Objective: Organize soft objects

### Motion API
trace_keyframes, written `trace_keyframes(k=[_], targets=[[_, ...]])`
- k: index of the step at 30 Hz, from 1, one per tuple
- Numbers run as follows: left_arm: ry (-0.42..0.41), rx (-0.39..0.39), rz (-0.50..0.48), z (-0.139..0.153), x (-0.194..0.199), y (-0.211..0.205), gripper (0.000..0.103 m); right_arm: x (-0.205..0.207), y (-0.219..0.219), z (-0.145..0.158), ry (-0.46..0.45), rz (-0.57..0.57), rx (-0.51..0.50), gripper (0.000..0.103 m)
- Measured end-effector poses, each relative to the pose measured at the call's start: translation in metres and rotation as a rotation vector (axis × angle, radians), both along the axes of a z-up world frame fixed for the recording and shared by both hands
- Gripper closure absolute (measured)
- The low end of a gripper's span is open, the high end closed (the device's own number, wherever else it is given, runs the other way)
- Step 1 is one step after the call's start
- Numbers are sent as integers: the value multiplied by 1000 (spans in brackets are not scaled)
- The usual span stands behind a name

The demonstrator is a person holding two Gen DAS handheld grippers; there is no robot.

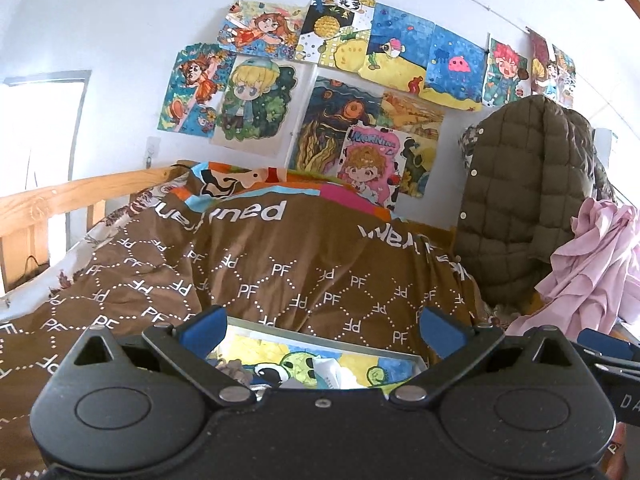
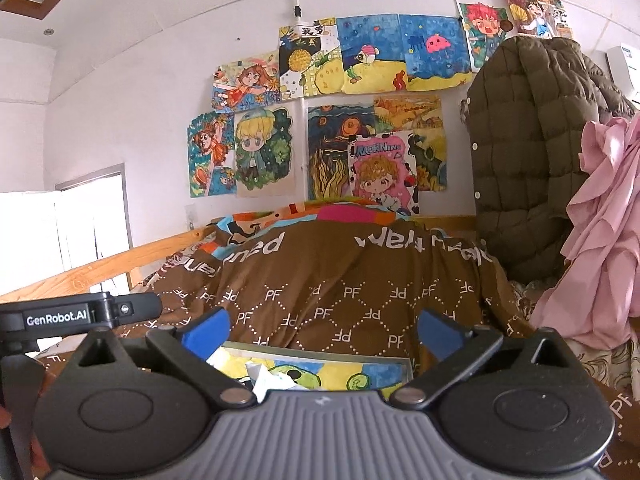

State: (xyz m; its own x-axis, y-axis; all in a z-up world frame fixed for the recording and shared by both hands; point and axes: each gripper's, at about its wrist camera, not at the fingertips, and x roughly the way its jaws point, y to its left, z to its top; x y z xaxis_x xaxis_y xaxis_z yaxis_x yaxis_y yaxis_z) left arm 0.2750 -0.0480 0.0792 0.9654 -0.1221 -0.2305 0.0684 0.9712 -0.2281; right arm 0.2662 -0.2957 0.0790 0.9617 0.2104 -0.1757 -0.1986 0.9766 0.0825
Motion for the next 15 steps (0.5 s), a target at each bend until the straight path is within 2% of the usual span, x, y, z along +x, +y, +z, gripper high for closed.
trace_keyframes(k=[15], targets=[[-4, 48, 26, -8, -34, 4, 1, -19, -6, -7, 25, -22, 32, 0]])
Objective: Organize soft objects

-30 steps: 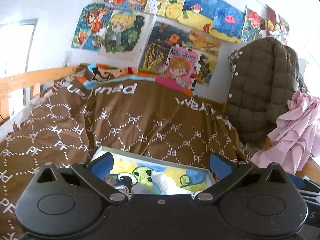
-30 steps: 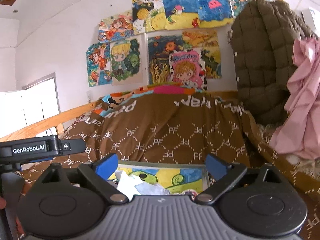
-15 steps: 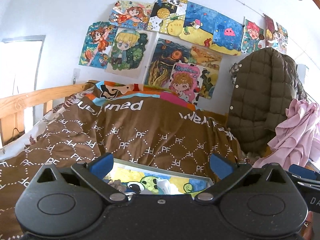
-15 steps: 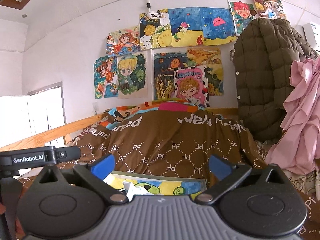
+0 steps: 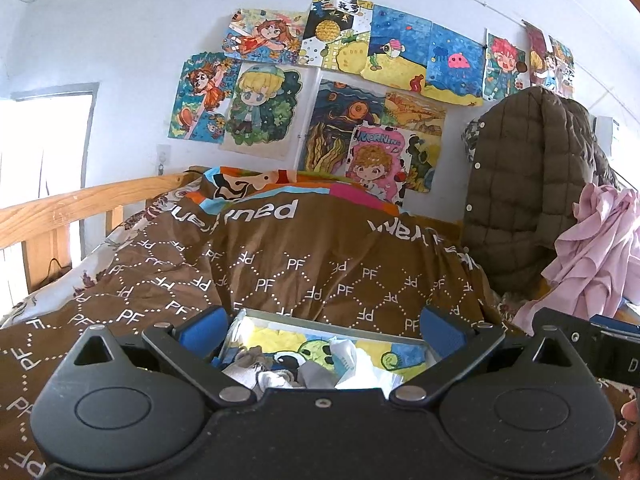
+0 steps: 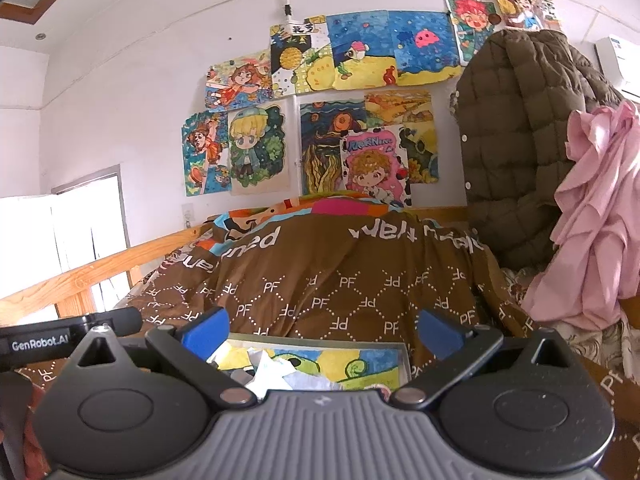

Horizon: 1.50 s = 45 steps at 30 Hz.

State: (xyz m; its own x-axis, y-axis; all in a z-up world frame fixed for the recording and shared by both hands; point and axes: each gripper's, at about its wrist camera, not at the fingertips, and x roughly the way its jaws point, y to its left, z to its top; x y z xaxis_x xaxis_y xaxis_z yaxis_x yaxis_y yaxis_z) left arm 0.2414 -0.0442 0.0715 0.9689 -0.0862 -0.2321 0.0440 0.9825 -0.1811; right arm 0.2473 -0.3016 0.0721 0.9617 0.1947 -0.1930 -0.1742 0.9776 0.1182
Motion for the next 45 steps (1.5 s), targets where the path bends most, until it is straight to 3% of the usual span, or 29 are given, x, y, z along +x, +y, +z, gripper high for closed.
trace_keyframes(k=[29, 45], targets=[[-18, 35, 45, -21, -93, 30, 1, -87, 19, -25, 36, -6, 6, 0], [-3, 45, 48, -37, -120, 35, 1, -107, 24, -35, 57, -11, -5, 0]])
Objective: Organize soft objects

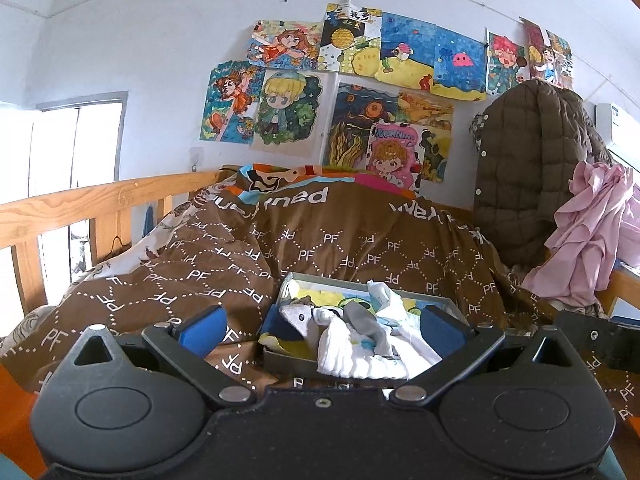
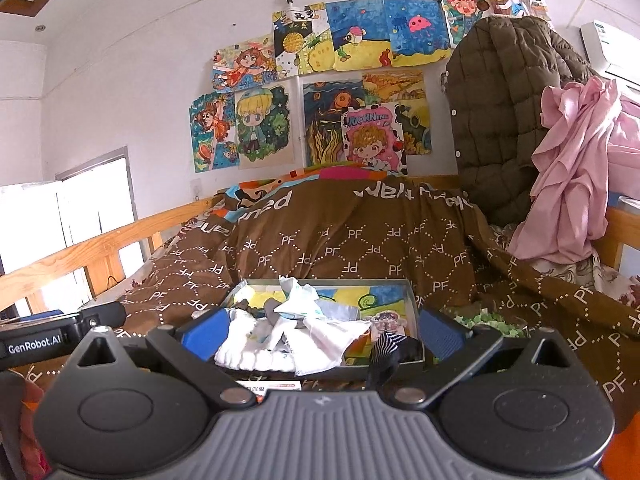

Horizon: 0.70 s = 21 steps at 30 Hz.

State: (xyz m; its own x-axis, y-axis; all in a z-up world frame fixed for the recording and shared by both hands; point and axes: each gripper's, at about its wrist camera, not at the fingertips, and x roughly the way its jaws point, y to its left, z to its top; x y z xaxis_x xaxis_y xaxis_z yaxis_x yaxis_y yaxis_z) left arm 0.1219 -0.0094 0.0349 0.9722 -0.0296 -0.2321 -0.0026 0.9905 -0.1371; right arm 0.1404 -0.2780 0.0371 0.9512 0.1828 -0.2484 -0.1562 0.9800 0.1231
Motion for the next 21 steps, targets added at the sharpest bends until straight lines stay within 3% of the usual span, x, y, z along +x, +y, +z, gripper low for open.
trace_keyframes(k=[21], targets=[[92, 10, -26, -25, -14, 4, 1, -16, 6, -13, 66, -20, -15, 0]])
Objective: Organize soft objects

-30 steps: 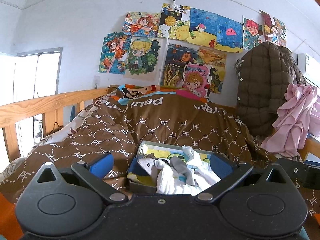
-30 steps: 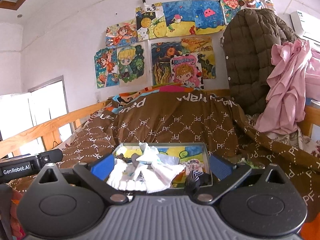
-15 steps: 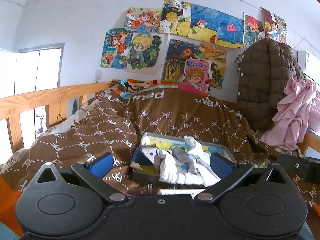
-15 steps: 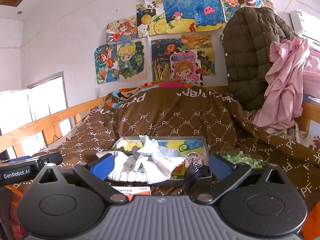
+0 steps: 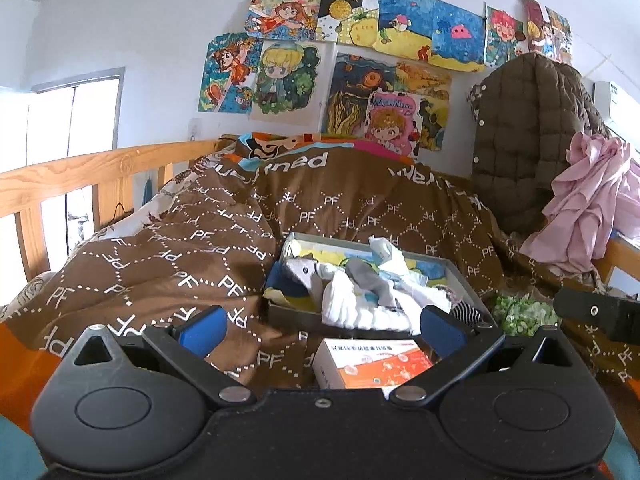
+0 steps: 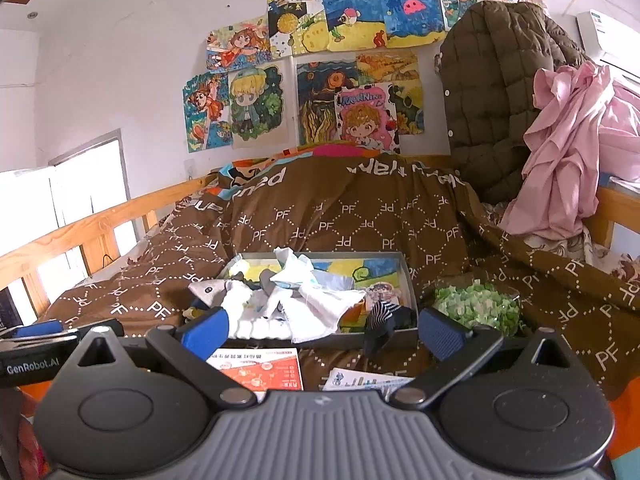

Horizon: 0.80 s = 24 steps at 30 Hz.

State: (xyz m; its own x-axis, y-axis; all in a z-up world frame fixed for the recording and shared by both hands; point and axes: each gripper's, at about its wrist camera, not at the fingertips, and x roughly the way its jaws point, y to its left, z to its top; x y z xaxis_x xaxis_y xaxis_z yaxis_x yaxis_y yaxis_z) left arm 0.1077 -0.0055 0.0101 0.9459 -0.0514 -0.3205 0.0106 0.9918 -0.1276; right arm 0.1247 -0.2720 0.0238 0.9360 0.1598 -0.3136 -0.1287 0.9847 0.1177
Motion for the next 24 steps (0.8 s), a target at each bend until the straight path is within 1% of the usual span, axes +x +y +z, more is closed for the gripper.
trace_keyframes(k=[7, 24], targets=[[42, 2, -2, -6, 2, 3, 1, -2, 0, -3, 14, -7, -6, 0], [88, 31, -18, -16, -3, -1, 1, 1, 2, -15, 70, -17, -10, 0]])
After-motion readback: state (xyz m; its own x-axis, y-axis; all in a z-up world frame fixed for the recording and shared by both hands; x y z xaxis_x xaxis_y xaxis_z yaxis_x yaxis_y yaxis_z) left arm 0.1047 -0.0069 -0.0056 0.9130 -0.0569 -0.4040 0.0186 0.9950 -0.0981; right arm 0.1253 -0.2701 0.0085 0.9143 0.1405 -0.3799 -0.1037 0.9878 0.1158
